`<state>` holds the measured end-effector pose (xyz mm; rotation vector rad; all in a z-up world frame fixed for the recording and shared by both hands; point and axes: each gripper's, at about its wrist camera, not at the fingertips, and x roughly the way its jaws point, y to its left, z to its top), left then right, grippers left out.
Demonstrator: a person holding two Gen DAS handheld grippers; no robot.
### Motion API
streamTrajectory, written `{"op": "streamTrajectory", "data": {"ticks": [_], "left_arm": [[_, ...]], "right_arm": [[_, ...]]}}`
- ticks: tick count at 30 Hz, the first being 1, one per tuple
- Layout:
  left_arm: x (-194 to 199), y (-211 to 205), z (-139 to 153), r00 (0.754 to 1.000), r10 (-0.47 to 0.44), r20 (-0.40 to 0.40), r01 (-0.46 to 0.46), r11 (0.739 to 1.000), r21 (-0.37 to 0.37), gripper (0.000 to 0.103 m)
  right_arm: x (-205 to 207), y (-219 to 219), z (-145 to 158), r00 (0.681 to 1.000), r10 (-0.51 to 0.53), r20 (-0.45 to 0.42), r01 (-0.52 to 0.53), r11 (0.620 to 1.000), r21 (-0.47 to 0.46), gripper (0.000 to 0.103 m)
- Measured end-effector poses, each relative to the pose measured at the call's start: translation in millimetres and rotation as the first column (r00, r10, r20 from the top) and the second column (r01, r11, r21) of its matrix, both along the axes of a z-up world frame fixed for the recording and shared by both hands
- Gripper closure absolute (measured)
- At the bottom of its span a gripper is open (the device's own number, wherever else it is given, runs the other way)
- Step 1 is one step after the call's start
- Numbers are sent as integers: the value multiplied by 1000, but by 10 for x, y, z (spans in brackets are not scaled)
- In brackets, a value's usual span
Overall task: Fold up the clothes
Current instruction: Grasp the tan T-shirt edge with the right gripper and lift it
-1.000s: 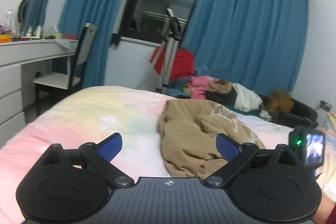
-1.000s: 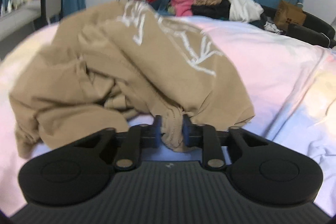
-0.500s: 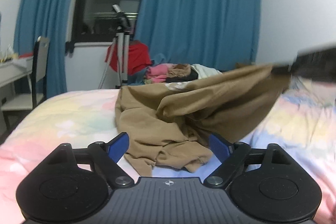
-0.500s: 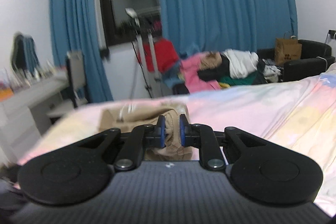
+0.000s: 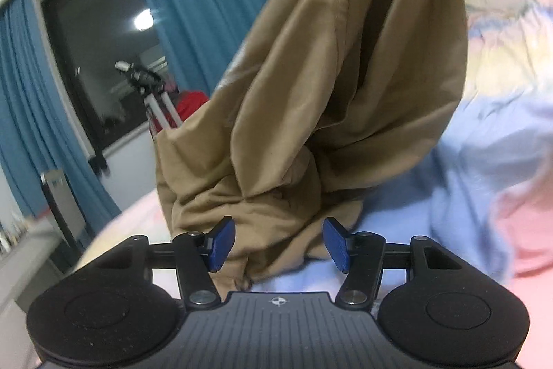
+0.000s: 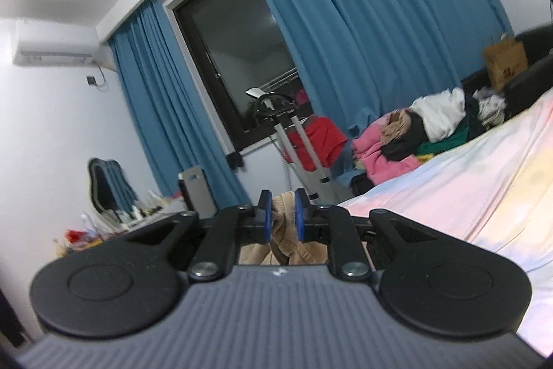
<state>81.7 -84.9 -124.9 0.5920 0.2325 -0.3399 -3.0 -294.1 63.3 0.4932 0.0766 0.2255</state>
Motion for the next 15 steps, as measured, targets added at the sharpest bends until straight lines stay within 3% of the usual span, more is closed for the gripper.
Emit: {"op": "streamTrajectory", "data": {"ticks": [3, 5, 7, 10, 15], "left_arm": [[226, -156, -178, 1000, 1, 18, -3, 997, 81, 44], [407, -195, -239, 1000, 23, -1, -23, 996, 83, 59], [506, -134, -187, 999, 49, -19, -49, 999, 18, 79], [584, 5, 16, 997, 66, -34, -69, 993, -95, 97], [283, 542, 709, 998, 44, -40, -55, 933, -354, 101]], "right_arm": [[-6, -54, -34, 1000, 6, 27, -6, 1000, 5, 86], [16, -72, -67, 999, -7, 47, 8, 1000, -22, 86], [76, -103, -115, 999, -33, 39, 35, 998, -43, 86], [227, -185, -209, 998, -59, -5, 59, 998, -20, 86], [471, -187, -372, 985, -116, -130, 107, 992, -73, 86]]}}
